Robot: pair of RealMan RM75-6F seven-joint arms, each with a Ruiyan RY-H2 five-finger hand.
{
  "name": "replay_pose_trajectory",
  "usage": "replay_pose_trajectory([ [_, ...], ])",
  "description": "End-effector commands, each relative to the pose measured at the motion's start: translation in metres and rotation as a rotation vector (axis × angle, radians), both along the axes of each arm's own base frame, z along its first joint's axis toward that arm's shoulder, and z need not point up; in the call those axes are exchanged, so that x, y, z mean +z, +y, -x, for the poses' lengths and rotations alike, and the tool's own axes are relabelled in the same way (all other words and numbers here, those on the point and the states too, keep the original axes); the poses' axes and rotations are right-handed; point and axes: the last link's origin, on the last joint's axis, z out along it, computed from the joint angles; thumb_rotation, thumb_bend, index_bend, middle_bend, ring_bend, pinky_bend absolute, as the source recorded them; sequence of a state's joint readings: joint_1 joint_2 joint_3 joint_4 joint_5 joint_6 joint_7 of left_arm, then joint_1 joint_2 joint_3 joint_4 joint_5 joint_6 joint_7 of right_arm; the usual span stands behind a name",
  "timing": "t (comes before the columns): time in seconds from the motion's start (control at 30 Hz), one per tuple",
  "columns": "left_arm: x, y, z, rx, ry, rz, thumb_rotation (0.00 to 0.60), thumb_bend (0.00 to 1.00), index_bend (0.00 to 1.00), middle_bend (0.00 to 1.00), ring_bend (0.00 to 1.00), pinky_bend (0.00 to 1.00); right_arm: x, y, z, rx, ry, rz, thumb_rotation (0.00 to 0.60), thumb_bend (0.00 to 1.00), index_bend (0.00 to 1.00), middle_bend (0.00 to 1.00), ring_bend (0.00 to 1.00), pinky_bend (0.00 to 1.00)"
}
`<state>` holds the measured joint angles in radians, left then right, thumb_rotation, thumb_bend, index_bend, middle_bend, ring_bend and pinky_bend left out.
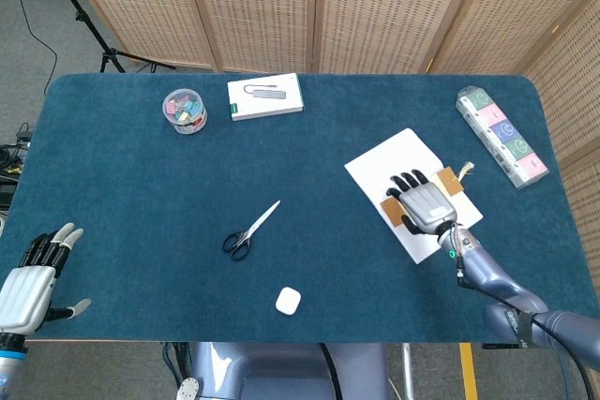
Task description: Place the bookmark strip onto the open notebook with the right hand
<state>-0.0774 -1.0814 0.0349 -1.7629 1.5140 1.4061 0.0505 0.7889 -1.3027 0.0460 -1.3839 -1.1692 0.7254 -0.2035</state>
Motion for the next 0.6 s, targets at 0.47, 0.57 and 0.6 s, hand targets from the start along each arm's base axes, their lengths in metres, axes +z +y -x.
replay_pose_trajectory([
  [0.47, 0.003, 0.001, 0.003, 0.011, -0.01, -0.004, 0.6, 0.0, 0.0, 0.0, 0.0, 0.0, -0.002, -0.004, 0.031, -0.088, -0.054, 0.008, 0.6, 0.71, 0.22, 0.12, 0.02, 0.04],
  [0.57, 0.002, 0.002, 0.003, 0.011, -0.009, 0.0, 0.6, 0.0, 0.0, 0.0, 0.0, 0.0, 0.001, -0.003, 0.033, -0.086, -0.058, 0.01, 0.6, 0.7, 0.22, 0.12, 0.02, 0.04],
  [0.6, 0.001, 0.002, 0.003, 0.012, -0.008, 0.003, 0.6, 0.0, 0.0, 0.0, 0.0, 0.0, 0.002, -0.003, 0.035, -0.091, -0.053, 0.009, 0.6, 0.7, 0.22, 0.12, 0.02, 0.04],
])
